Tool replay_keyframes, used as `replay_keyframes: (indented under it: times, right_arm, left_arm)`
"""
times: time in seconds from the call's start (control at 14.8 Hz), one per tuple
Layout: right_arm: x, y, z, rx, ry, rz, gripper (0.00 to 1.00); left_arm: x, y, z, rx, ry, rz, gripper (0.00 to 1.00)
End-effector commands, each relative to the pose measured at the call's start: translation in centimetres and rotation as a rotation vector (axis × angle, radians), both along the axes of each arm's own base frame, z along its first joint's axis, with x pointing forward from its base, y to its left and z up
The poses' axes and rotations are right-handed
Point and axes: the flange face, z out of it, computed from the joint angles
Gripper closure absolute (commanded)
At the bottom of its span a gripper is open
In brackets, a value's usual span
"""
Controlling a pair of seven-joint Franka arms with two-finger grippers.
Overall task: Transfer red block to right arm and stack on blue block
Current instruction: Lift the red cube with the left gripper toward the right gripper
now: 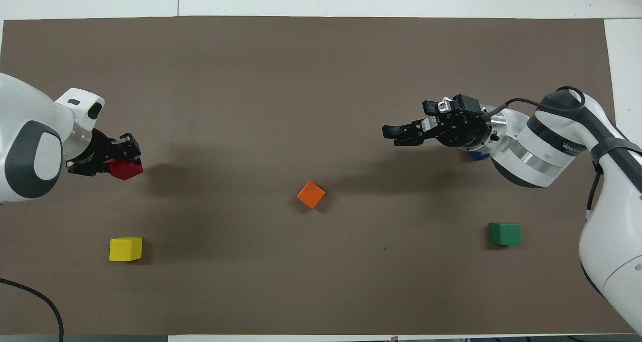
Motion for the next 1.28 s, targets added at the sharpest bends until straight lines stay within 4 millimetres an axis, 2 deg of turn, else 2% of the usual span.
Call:
replay_keyframes:
  times: [0.0,0.07,0.2,0.34,0.4,0.61,0.67,0.88,0.94,1.21]
  right_arm:
    - [0.3,0.7,-0.9,-0.035,0.034,0.001,0.0]
    - [0.1,1.5,-1.4,-0.056,0.034,0.0,0.0]
    - [0.0,2.0,-2.2,-0.094,0.023,-0.02,0.0]
    - [-0.3,3.7,-2.4,-0.111,0.009,-0.015,0.0]
    - [-0.3,4.1,-2.7,-0.121,0.004,-0.023,0.0]
    - [-1.0,6.2,-3.6,-0.117,-0.019,-0.019,0.0]
    - [-1.0,6.4,-3.6,-0.115,-0.033,-0.022,0.0]
    - [-1.1,6.5,-3.5,-0.113,-0.036,-0.02,0.0]
    - [-1.4,7.5,-3.5,-0.112,-0.037,-0.008,0.0]
    - [-1.7,8.8,-3.5,-0.106,-0.035,-0.012,0.0]
  left_arm:
    - [-1.0,-1.3,7.0,-0.104,0.071,0.195,1.0]
    - [-1.3,-2.0,9.7,-0.115,0.093,0.278,1.0]
    - [-2.5,-3.6,13.8,-0.181,0.122,0.451,1.0]
    - [-3.5,-5.0,16.0,-0.261,0.166,0.59,1.0]
    - [-3.7,-6.5,16.5,-0.279,0.19,0.63,1.0]
    - [-4.5,-11.4,17.2,-0.304,0.287,0.764,1.0]
    - [-4.2,-12.2,17.7,-0.352,0.309,0.818,1.0]
    - [-4.2,-13.7,17.2,-0.484,0.39,1.013,1.0]
    - [-4.5,-14.6,17.0,-0.508,0.395,1.057,1.0]
    - [-5.6,-15.3,14.9,-0.652,0.451,1.222,1.0]
